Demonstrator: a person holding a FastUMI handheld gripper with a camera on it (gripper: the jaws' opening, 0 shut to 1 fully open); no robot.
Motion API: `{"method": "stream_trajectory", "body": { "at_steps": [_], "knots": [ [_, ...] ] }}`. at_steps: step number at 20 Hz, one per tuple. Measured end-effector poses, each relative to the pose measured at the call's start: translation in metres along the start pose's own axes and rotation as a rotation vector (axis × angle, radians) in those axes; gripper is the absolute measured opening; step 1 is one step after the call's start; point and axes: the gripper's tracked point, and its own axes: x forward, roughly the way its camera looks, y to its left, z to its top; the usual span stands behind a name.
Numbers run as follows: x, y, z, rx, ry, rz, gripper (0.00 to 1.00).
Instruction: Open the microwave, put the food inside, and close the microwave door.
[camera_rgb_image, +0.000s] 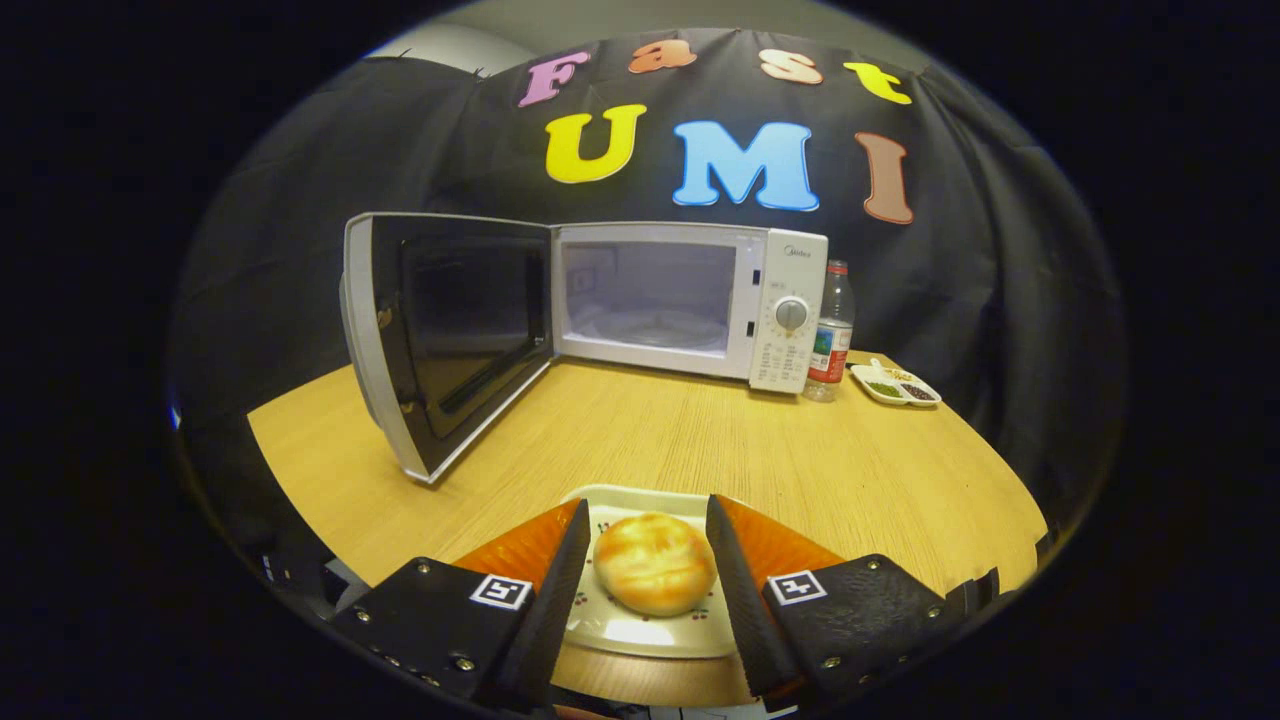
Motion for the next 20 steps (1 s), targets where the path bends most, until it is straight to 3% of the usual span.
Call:
{"method": "stream_trajectory", "body": {
  "at_steps": [3,12,14,17,20],
  "knots": [
    [0.0,-0.004,-0.022,-0.081,0.059,0.024,0.71],
    [0.02,-0.016,-0.03,-0.199,0.093,-0.064,0.72],
    [0.022,-0.021,-0.026,-0.162,0.087,-0.077,0.72],
    [0.023,-0.028,-0.033,-0.088,0.111,-0.087,0.89],
    [0.024,-0.022,-0.033,-0.066,0.095,-0.049,0.89]
  ]
}}
